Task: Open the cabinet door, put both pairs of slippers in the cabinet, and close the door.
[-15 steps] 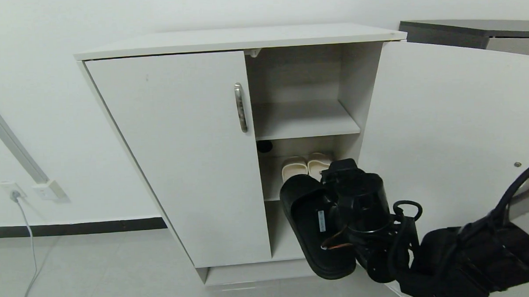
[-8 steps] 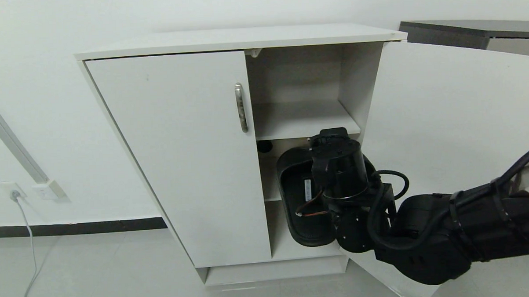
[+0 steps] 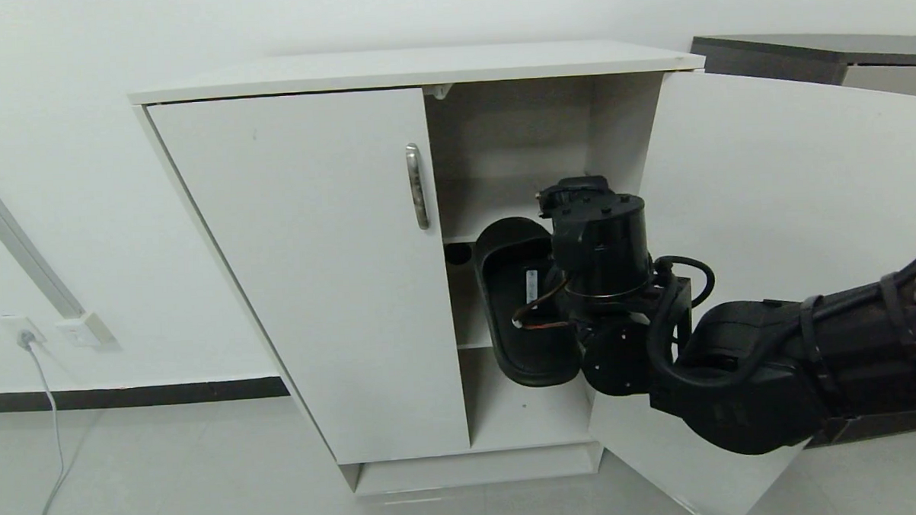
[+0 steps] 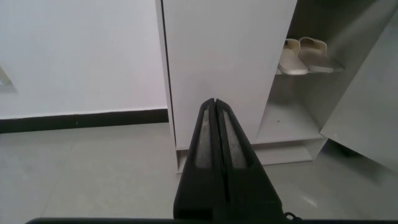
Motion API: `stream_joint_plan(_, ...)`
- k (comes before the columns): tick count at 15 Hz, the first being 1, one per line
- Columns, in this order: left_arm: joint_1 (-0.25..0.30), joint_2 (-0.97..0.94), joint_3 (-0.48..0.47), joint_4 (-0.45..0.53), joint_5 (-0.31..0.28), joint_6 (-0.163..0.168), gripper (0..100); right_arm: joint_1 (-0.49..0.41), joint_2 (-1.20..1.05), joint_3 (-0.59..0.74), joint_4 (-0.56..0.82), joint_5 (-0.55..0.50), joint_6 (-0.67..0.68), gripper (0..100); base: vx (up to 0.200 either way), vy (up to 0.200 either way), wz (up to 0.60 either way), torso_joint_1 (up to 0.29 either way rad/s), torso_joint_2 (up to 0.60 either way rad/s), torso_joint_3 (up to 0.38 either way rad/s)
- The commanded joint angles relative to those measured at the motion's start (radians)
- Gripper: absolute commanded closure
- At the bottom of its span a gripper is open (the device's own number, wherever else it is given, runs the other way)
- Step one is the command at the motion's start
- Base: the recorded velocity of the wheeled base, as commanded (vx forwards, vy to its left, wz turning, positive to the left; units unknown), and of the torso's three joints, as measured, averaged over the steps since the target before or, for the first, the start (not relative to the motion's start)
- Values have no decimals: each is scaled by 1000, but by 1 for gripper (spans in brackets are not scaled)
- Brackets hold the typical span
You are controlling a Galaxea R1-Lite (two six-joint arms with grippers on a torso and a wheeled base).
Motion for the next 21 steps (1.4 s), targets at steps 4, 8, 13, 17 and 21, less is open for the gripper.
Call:
stream_joint_plan(4,0,0,0,0,0,1,100,-10,20,-32,49,7,-1,100,0,0,0,0,0,0)
stream_joint_plan(8,0,0,0,1,-1,2,100,-10,20,-37,57,12,0,100,50,0,0,1,-1,1)
stream_joint_plan(13,0,0,0,0,-1,2,100,-10,20,-37,57,13,0,100,200,0,0,1,3,4)
stream_joint_plan(17,0,0,0,1,-1,2,100,-10,20,-35,57,15,0,100,200,0,0,4,4,4)
stream_joint_plan(21,0,0,0,0,0,1,100,-10,20,-35,57,22,2,100,100,0,0,2,1,-1)
